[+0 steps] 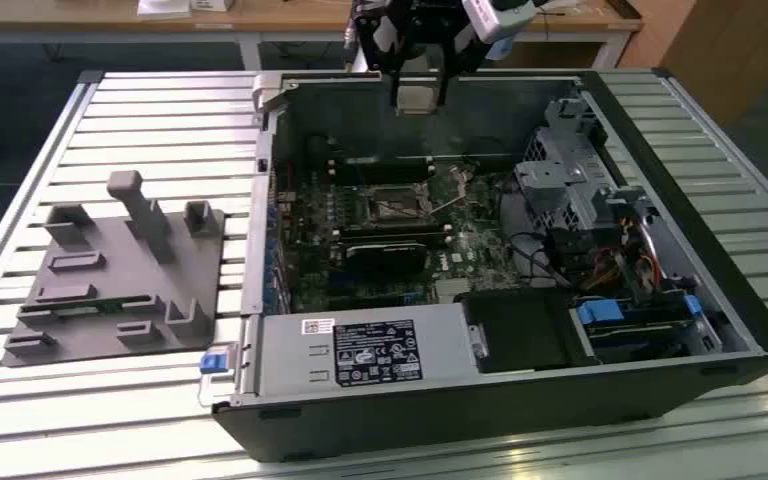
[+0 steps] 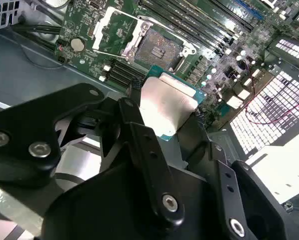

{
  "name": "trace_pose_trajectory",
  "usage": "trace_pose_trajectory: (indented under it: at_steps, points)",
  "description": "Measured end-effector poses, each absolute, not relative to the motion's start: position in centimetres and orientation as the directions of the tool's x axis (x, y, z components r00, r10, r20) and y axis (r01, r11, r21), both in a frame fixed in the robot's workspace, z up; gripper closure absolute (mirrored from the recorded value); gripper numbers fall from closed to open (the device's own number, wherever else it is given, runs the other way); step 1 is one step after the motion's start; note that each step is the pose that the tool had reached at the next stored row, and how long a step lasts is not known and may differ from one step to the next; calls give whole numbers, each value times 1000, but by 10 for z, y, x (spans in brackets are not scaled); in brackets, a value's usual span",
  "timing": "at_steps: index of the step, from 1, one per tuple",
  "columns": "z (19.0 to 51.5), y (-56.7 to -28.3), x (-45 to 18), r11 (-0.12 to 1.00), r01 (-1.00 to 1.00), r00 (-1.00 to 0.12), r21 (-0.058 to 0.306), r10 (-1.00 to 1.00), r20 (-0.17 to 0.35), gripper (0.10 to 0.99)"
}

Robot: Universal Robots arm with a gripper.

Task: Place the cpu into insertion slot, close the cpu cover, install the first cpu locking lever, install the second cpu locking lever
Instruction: 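Place the cpu into insertion slot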

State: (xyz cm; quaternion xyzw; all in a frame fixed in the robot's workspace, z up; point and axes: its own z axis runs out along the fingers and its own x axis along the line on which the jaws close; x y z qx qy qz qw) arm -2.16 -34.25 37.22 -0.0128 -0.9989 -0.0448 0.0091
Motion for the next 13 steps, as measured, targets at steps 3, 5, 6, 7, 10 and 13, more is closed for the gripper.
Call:
trace_pose_trajectory:
  at_steps: [3,5,6,7,10,13]
  points:
    - [372,-343,-22,996,26,-1000,89,25,19,549]
    - [372,-343,-22,996,26,-1000,89,25,19,549]
    - [372,-343,-22,996,27,-999,89,25,19,549]
    - [372,-343,-22,996,28,-999,89,27,19,549]
    - [372,-343,-22,995,43,-999,89,41,19,549]
    - [372,-342,-22,993,73,-997,89,72,19,549]
